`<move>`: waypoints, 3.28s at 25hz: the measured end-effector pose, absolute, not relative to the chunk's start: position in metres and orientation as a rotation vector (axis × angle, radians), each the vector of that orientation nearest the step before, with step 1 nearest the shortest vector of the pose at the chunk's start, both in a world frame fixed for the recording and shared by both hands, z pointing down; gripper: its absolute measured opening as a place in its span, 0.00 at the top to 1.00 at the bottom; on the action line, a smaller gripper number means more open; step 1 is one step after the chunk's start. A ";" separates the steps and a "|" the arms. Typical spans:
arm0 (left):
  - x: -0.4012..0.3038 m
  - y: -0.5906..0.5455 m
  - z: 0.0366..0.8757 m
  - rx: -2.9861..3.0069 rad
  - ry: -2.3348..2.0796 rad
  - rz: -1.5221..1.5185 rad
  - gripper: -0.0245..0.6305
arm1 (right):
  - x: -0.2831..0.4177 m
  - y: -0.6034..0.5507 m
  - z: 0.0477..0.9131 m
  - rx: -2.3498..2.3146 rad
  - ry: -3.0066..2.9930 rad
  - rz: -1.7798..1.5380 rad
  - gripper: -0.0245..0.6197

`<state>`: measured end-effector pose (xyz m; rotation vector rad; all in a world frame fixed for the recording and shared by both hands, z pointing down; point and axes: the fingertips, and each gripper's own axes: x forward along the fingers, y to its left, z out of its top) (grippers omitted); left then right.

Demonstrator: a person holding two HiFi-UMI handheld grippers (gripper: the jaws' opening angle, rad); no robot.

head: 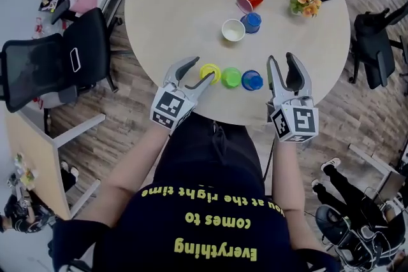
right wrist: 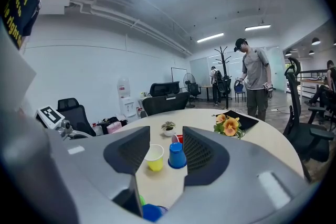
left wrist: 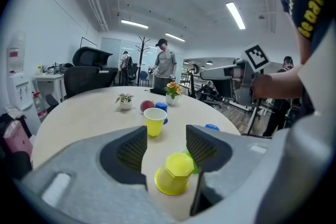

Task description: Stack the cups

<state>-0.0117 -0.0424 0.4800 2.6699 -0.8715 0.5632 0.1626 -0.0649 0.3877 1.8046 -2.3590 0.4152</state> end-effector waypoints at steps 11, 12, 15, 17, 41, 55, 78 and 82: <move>-0.027 -0.082 0.450 2.680 -1.050 0.473 0.71 | 0.161 -0.137 0.437 1.634 -2.319 0.386 0.64; -0.026 -0.084 0.448 2.679 -1.056 0.457 0.73 | 0.158 -0.143 0.445 1.606 -2.311 0.391 0.65; -0.021 -0.086 0.444 2.674 -1.033 0.405 0.76 | 0.150 -0.158 0.469 1.536 -2.303 0.425 0.65; -0.021 -0.085 0.443 2.671 -1.031 0.402 0.79 | 0.146 -0.167 0.483 1.501 -2.295 0.450 0.65; -0.055 -0.086 0.445 2.595 -1.181 0.438 0.80 | 0.149 -0.164 0.484 1.396 -2.293 0.426 0.62; -0.043 -0.087 0.439 2.682 -1.099 0.422 0.80 | 0.119 -0.045 0.445 1.274 -2.335 0.426 0.62; -0.045 -0.060 0.437 2.712 -1.053 0.399 0.81 | 0.098 0.009 0.460 1.285 -2.277 0.480 0.62; -0.043 -0.060 0.437 2.720 -1.042 0.399 0.81 | 0.099 0.010 0.460 1.301 -2.278 0.494 0.61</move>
